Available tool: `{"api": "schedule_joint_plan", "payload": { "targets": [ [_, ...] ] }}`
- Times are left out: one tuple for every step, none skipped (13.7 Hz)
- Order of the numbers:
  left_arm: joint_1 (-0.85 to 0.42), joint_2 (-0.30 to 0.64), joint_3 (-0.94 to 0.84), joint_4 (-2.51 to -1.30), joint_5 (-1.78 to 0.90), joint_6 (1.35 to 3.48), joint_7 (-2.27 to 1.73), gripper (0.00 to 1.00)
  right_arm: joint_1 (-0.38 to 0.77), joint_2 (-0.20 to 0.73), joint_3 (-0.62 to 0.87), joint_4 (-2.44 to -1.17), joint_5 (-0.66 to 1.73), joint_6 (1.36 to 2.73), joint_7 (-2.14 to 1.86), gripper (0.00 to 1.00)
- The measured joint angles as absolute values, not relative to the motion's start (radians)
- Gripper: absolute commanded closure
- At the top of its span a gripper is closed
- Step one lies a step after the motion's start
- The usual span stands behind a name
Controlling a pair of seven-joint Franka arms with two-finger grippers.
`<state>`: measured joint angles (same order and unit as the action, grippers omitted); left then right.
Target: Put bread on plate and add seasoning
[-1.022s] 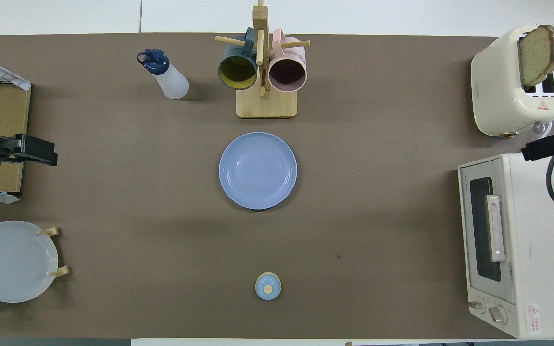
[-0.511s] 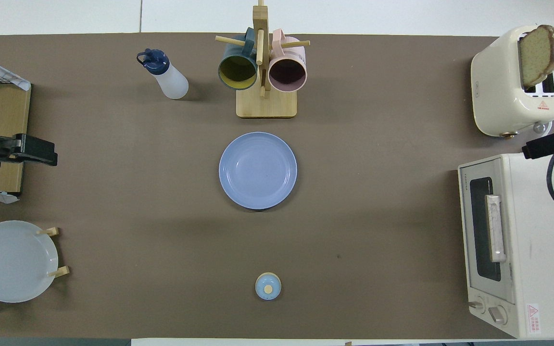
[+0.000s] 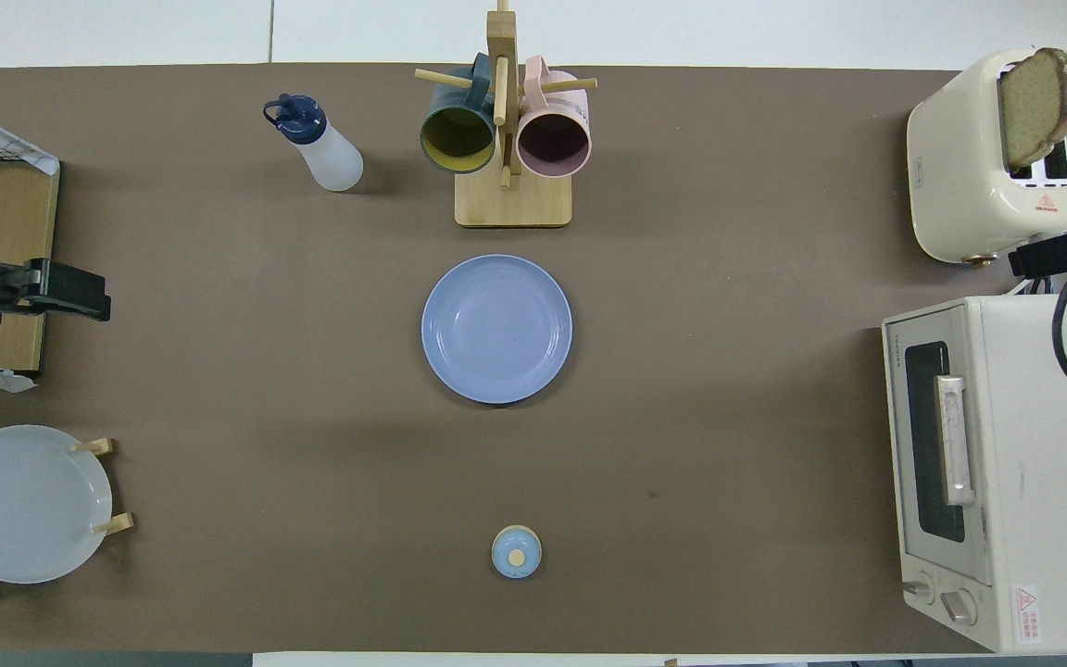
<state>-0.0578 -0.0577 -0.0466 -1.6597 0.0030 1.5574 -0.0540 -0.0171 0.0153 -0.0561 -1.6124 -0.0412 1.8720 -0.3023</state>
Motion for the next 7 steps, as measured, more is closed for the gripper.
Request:
{"api": "schedule_joint_plan", "payload": {
  "targets": [
    [-0.059,-0.059,-0.048,-1.666,0.003,1.564,-0.054,0.00,-0.026,0.024,-0.057,-1.629,-0.041,1.959,-0.306,0.00],
    [-0.060,-0.062,-0.051,-1.679,0.003,1.593,-0.054,0.00,-0.038,0.036,-0.057,-1.647,-0.041,2.039,-0.307,0.00],
    [-0.063,-0.068,-0.055,-1.702,0.003,1.639,-0.054,0.00,-0.053,0.055,-0.057,-1.660,-0.041,2.103,-0.308,0.00],
    [-0.066,-0.076,-0.058,-1.735,0.003,1.696,-0.054,0.00,-0.068,0.080,-0.057,-1.664,-0.041,2.151,-0.310,0.00],
    [-0.072,-0.088,-0.059,-1.775,0.003,1.762,-0.054,0.00,-0.084,0.111,-0.057,-1.664,-0.041,2.193,-0.313,0.00],
    [-0.076,-0.101,-0.061,-1.818,0.003,1.827,-0.054,0.00,-0.098,0.138,-0.058,-1.664,-0.042,2.232,-0.315,0.00],
    [-0.085,-0.119,-0.063,-1.867,0.003,1.897,-0.054,0.00,-0.111,0.163,-0.058,-1.664,-0.042,2.270,-0.317,0.00]
  ]
}}
